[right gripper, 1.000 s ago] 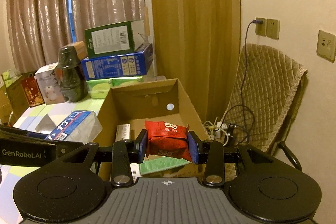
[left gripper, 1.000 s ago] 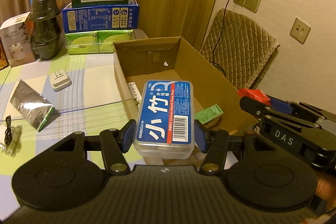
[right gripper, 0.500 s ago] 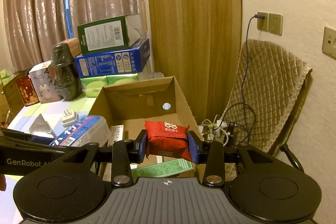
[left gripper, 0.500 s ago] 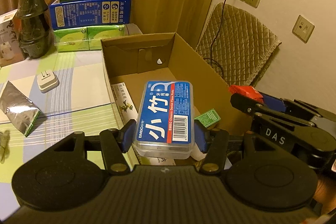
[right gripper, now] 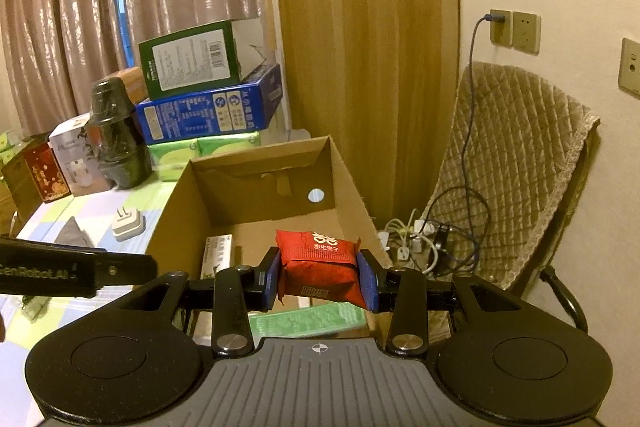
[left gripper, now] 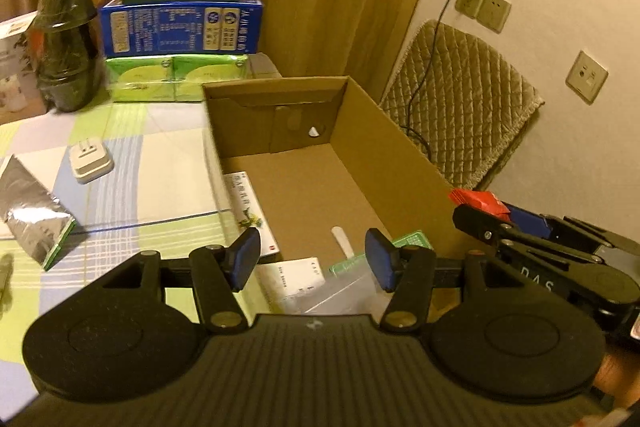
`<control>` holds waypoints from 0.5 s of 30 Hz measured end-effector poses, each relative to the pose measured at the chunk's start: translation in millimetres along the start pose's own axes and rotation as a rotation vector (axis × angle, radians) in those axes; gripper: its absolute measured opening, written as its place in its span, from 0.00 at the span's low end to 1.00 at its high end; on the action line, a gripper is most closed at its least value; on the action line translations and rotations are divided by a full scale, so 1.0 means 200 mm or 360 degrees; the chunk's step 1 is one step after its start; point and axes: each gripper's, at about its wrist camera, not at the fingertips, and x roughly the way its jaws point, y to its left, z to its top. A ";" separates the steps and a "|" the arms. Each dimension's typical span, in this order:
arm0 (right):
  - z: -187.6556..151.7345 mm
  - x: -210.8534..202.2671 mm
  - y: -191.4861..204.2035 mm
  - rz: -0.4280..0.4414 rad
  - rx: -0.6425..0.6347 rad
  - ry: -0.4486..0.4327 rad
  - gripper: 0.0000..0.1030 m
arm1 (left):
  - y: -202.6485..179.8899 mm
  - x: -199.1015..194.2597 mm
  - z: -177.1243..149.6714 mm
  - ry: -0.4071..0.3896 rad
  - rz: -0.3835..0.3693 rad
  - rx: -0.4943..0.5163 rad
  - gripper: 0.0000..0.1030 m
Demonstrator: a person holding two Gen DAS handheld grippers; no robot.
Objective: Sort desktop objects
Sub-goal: 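Open the left tool over the cardboard box while the right tool releases the red packet inside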
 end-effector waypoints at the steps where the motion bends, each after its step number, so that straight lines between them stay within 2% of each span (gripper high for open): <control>1: 0.00 0.01 0.01 0.0009 0.0002 0.0005 0.37 | 0.02 -0.01 -0.01 -0.0002 0.0005 -0.0007 0.51; 4: 0.00 0.04 0.03 0.0058 0.0017 0.0041 0.37 | 0.07 -0.04 -0.03 -0.0004 0.0012 -0.0040 0.52; 5: 0.00 0.05 0.04 0.0090 0.0026 0.0055 0.40 | 0.08 -0.05 -0.03 -0.0007 0.0016 -0.0048 0.53; 6: 0.00 0.06 0.04 0.0115 0.0037 0.0064 0.51 | 0.10 -0.06 -0.04 -0.0008 0.0022 -0.0057 0.54; 8: 0.01 0.05 0.04 0.0111 0.0054 0.0042 0.59 | 0.13 -0.07 -0.06 -0.0008 0.0034 -0.0068 0.56; 15: -0.02 -0.04 0.05 0.0098 0.0078 0.0019 0.60 | 0.24 -0.14 -0.14 -0.0008 0.0101 -0.0106 0.63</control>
